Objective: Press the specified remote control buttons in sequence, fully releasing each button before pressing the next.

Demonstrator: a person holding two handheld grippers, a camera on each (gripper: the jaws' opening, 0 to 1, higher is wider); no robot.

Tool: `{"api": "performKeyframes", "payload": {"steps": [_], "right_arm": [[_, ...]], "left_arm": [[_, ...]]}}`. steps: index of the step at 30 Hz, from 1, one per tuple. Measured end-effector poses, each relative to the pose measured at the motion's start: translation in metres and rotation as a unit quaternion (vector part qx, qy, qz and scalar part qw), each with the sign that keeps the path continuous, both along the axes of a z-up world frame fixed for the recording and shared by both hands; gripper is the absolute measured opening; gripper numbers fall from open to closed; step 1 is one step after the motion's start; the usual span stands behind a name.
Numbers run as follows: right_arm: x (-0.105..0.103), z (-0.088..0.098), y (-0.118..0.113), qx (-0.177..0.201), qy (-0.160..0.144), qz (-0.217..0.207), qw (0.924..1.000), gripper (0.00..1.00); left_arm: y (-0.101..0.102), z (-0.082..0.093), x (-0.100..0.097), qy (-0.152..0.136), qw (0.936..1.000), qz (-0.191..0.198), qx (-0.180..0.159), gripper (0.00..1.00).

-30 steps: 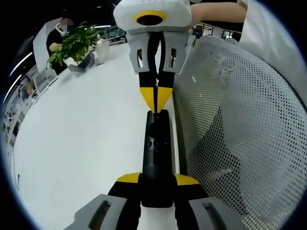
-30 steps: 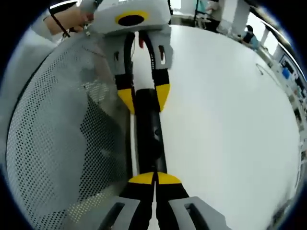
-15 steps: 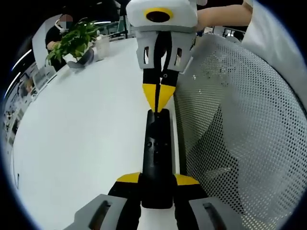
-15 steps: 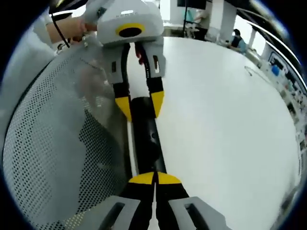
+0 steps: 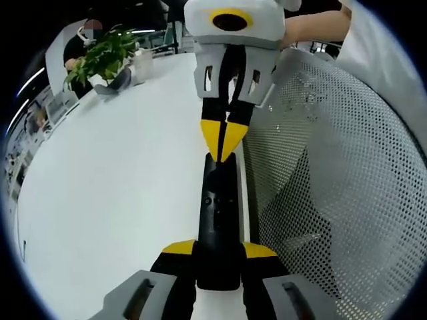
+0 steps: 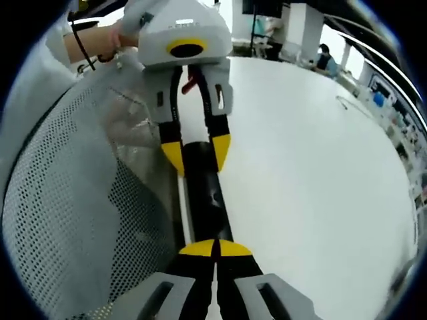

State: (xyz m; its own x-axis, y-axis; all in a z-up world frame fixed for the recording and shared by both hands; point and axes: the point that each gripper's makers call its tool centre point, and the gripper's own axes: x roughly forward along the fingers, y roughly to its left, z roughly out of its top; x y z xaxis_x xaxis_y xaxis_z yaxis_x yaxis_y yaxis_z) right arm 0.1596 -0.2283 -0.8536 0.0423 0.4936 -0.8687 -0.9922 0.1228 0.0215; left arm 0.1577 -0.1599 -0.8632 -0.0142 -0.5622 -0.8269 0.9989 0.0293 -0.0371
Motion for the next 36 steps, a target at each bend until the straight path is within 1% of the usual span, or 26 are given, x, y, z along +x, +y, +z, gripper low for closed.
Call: {"api": "performKeyframes", "payload": {"steps": [4,9,11,12,14,15,20,23,24,26,32,35,36], "right_arm": [[0.001,-0.001,0.001,-0.013,0.003,0.009,0.9999,0.00],[0.001,-0.001,0.000,-0.023,-0.007,0.018,0.9996,0.00],[0.001,-0.001,0.000,-0.017,-0.004,0.010,0.9998,0.00],[0.001,0.000,0.000,-0.007,0.004,-0.001,1.0000,0.00],[0.002,0.002,0.002,0.010,0.008,-0.017,0.9998,0.00],[0.002,0.003,0.005,0.018,0.006,-0.016,0.9997,0.00],[0.000,0.002,0.012,0.010,-0.001,0.001,1.0000,0.00],[-0.004,-0.001,0.015,0.008,0.005,0.013,0.9999,0.00],[-0.002,0.000,0.014,0.002,-0.007,0.029,0.9996,0.00],[-0.003,0.000,0.014,-0.003,-0.008,0.032,0.9994,0.00],[-0.002,-0.002,0.014,-0.023,-0.025,0.050,0.9982,0.00],[-0.001,-0.001,0.014,-0.022,-0.027,0.051,0.9981,0.00],[-0.001,-0.001,0.013,-0.015,-0.022,0.046,0.9986,0.00]], "left_arm": [[0.000,0.000,0.000,0.001,1.0000,0.002,-0.002,0.24],[0.000,0.000,0.000,0.004,1.0000,-0.001,-0.001,0.24],[0.000,0.000,0.000,0.005,1.0000,-0.002,0.001,0.24],[0.000,0.000,0.000,0.005,1.0000,-0.003,0.001,0.24],[0.000,0.000,0.000,0.004,1.0000,-0.002,0.000,0.24],[0.001,0.000,0.000,0.004,1.0000,-0.002,0.000,0.24],[0.001,0.000,-0.001,0.003,1.0000,0.000,-0.003,0.24],[0.000,0.000,0.000,0.003,1.0000,-0.001,-0.002,0.24],[0.000,0.000,-0.001,0.002,1.0000,-0.003,-0.002,0.24],[0.000,0.000,0.000,0.002,1.0000,-0.002,-0.003,0.24],[0.000,0.000,0.000,0.002,1.0000,-0.002,-0.003,0.24],[0.000,0.000,0.000,0.002,1.0000,-0.003,-0.003,0.24],[0.000,0.000,0.000,0.003,1.0000,-0.003,-0.003,0.24]]}}
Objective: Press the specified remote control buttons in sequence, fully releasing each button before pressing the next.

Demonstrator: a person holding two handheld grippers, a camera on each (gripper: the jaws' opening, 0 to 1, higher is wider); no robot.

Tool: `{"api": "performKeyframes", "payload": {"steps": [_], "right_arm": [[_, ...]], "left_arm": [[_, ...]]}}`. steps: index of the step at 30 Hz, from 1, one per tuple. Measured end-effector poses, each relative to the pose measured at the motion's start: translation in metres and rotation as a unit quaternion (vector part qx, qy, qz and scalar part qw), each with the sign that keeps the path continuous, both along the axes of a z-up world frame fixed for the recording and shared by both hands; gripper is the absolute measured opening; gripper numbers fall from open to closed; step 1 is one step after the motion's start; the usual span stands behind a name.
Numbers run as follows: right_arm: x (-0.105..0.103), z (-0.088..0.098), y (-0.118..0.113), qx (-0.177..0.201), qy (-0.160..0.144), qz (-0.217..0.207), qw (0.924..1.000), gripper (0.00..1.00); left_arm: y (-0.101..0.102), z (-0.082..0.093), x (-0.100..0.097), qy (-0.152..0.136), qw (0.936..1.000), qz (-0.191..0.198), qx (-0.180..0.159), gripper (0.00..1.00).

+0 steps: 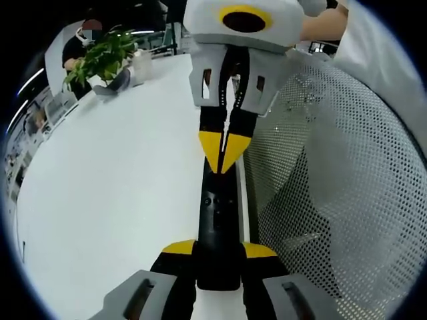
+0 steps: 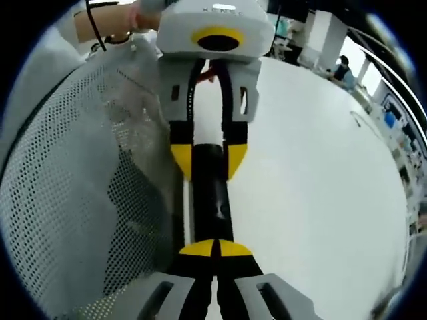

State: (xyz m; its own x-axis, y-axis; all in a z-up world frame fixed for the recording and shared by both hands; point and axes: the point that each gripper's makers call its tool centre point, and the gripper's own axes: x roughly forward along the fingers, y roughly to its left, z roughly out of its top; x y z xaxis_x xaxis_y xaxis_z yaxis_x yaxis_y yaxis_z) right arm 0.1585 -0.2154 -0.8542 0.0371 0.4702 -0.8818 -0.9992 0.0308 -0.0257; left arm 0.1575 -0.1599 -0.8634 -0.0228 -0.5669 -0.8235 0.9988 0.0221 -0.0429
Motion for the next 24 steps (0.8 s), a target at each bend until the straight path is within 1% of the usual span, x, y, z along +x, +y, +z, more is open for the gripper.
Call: {"api": "performKeyframes", "payload": {"steps": [2,6,8,9,10,13,15,16,17,20,24], "right_arm": [[-0.0010,0.0017,-0.0001,0.017,0.021,-0.026,0.9993,0.00],[0.0011,0.0065,-0.0015,0.030,0.010,-0.027,0.9991,0.00],[0.0020,0.0081,0.0008,0.037,0.015,-0.036,0.9986,0.00],[0.0021,0.0075,0.0021,0.039,0.018,-0.040,0.9983,0.03],[0.0019,0.0073,0.0024,0.039,0.019,-0.039,0.9983,0.03],[0.0012,0.0025,0.0040,0.030,0.017,-0.031,0.9989,0.05],[-0.0018,-0.0014,0.0038,0.023,0.023,-0.026,0.9992,0.06],[-0.0011,0.0010,0.0041,0.022,0.014,-0.011,0.9996,0.06],[-0.0015,0.0006,0.0032,0.020,0.016,-0.019,0.9995,0.06],[-0.0022,-0.0005,0.0043,0.011,0.006,-0.002,0.9999,0.06],[-0.0022,-0.0018,0.0054,-0.014,0.000,0.027,0.9995,0.06]], "left_arm": [[0.0000,-0.0001,0.0001,0.000,1.0000,0.000,0.000,0.24],[0.0001,-0.0002,0.0002,-0.001,1.0000,-0.001,0.000,0.24],[0.0001,-0.0002,0.0002,0.000,1.0000,0.000,0.000,0.24],[-0.0001,-0.0001,0.0002,0.000,1.0000,0.000,-0.001,0.24],[-0.0001,-0.0001,0.0002,0.000,1.0000,0.000,-0.002,0.24],[-0.0001,0.0000,-0.0001,-0.001,1.0000,0.000,-0.003,0.24],[-0.0001,-0.0001,-0.0001,-0.001,1.0000,0.001,-0.003,0.24],[-0.0001,-0.0001,0.0000,-0.001,1.0000,0.000,-0.003,0.24],[-0.0001,-0.0001,0.0002,0.000,1.0000,0.001,-0.003,0.24],[0.0000,-0.0001,0.0000,-0.001,1.0000,0.001,-0.004,0.24],[0.0003,-0.0003,-0.0003,-0.006,1.0000,0.000,-0.007,0.24]]}}
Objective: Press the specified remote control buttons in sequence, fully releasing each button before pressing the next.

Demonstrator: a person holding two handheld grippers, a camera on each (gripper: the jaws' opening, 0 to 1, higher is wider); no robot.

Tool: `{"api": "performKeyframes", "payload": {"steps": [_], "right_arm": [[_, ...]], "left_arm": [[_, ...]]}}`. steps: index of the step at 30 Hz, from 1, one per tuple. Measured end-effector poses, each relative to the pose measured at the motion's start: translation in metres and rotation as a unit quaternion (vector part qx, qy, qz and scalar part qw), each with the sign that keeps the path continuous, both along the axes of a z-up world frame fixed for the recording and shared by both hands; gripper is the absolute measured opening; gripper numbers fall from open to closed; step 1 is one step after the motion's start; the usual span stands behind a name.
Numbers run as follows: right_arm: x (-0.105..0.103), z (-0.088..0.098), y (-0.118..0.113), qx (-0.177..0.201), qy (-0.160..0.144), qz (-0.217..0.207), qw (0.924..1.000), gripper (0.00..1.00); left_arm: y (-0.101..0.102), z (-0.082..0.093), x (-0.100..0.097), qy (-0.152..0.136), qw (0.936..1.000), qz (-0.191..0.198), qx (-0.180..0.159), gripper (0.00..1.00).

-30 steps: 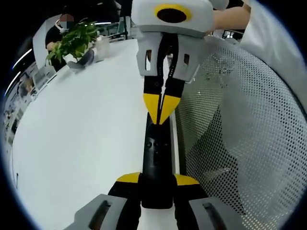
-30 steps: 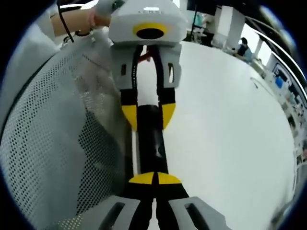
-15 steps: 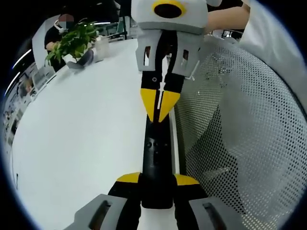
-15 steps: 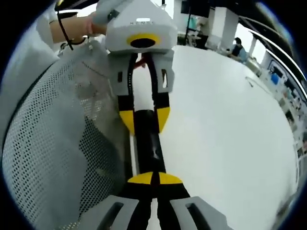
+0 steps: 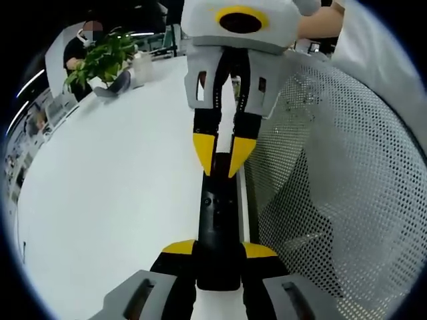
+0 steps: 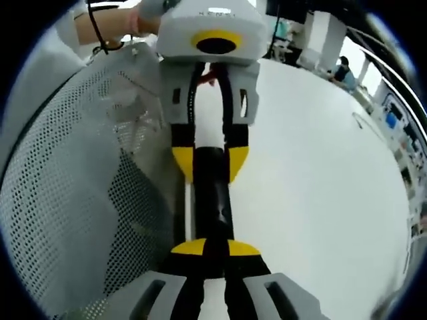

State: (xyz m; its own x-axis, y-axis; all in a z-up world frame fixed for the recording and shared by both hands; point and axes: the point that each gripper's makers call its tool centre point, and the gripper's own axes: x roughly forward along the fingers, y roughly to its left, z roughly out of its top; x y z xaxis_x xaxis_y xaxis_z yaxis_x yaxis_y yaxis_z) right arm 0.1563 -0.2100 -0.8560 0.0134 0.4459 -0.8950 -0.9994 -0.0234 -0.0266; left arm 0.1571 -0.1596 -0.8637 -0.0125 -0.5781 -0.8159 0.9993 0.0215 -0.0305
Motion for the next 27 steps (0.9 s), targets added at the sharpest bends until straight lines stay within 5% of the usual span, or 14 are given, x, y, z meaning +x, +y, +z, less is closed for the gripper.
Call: {"api": "performKeyframes", "payload": {"steps": [11,15,22,27], "right_arm": [[0.0023,-0.0012,0.0009,-0.038,0.040,0.002,0.9985,0.07],[0.0003,-0.0020,0.0009,-0.055,0.025,0.022,0.9979,0.07],[0.0015,0.0021,-0.0004,0.049,0.020,-0.043,0.9977,0.07],[0.0017,0.0024,0.0028,0.055,0.008,-0.025,0.9981,0.08]], "left_arm": [[0.0006,0.0009,0.0004,0.009,0.9998,0.005,-0.018,0.24],[0.0003,0.0009,0.0005,0.008,0.9997,0.007,-0.024,0.24],[0.0007,0.0017,0.0008,0.005,0.9995,0.007,-0.031,0.24],[0.0007,0.0018,0.0008,0.004,0.9994,0.008,-0.032,0.24]]}}
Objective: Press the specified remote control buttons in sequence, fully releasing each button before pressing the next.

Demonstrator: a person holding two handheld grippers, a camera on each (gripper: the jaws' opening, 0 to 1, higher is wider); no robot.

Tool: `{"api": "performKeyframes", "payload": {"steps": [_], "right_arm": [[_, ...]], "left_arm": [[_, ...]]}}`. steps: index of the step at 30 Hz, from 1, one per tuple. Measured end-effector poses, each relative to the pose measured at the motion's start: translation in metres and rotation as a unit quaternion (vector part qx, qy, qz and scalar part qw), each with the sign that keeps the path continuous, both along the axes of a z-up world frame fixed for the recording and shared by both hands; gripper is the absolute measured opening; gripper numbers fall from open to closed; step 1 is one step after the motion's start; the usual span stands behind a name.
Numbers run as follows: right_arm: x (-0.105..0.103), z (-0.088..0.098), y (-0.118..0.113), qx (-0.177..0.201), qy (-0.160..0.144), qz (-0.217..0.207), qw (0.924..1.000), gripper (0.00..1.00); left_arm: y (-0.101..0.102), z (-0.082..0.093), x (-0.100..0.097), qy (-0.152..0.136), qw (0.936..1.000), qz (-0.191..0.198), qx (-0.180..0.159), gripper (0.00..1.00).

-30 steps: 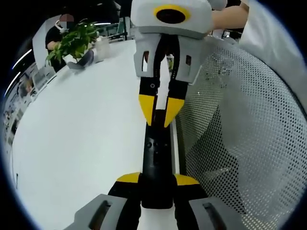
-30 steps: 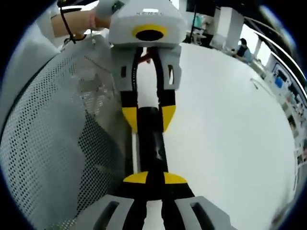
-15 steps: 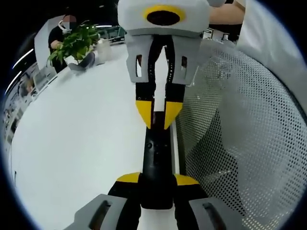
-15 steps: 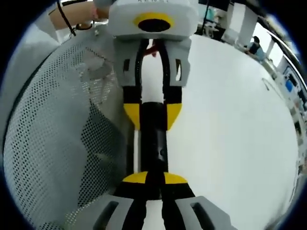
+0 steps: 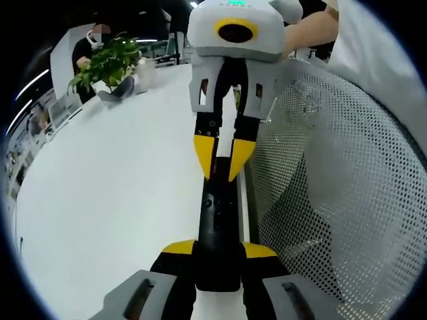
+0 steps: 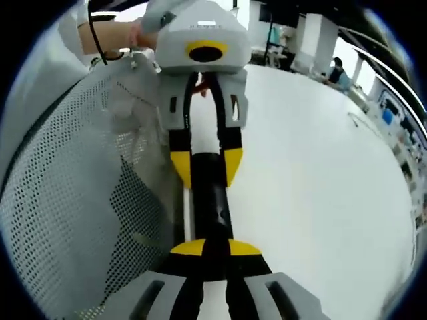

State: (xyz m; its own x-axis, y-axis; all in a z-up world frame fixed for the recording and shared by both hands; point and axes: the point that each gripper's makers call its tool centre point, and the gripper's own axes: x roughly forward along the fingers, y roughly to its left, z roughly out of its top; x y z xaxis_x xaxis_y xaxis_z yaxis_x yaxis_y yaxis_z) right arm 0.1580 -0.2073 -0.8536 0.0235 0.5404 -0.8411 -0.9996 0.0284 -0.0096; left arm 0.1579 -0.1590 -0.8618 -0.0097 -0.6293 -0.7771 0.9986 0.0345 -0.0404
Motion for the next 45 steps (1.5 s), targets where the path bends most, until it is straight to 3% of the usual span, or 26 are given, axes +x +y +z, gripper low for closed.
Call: {"api": "performKeyframes", "payload": {"steps": [7,13,17,20,23,27,31,40,45], "right_arm": [[0.000,0.000,0.002,-0.016,0.004,0.026,0.9995,0.08],[-0.002,-0.002,0.004,-0.069,-0.019,0.097,0.9927,0.07],[-0.001,-0.003,0.005,-0.111,0.013,0.090,0.9896,0.07],[0.001,-0.003,0.006,-0.122,0.017,0.098,0.9876,0.07],[0.000,-0.003,0.003,-0.117,0.018,0.094,0.9884,0.07],[0.000,-0.001,0.004,-0.062,0.009,0.059,0.9963,0.07],[0.001,0.001,0.004,-0.020,0.003,0.023,0.9995,0.07],[-0.001,0.000,0.010,-0.029,-0.008,0.044,0.9986,0.04],[0.000,-0.001,0.011,-0.057,0.016,0.044,0.9973,0.04]], "left_arm": [[0.000,0.000,0.000,0.000,1.0000,0.002,-0.003,0.24],[0.000,0.000,0.000,-0.002,1.0000,0.003,-0.005,0.24],[0.000,0.000,0.000,0.000,1.0000,0.005,-0.008,0.24],[0.000,0.000,0.000,0.003,0.9999,0.006,-0.011,0.24],[0.000,0.000,0.000,0.002,0.9999,0.007,-0.012,0.24],[0.000,0.000,0.000,0.002,0.9998,0.011,-0.017,0.24],[0.000,0.000,0.000,0.000,0.9997,0.012,-0.019,0.24],[0.000,0.000,0.000,-0.002,0.9998,0.011,-0.018,0.24],[0.000,0.000,0.000,-0.001,0.9998,0.011,-0.018,0.24]]}}
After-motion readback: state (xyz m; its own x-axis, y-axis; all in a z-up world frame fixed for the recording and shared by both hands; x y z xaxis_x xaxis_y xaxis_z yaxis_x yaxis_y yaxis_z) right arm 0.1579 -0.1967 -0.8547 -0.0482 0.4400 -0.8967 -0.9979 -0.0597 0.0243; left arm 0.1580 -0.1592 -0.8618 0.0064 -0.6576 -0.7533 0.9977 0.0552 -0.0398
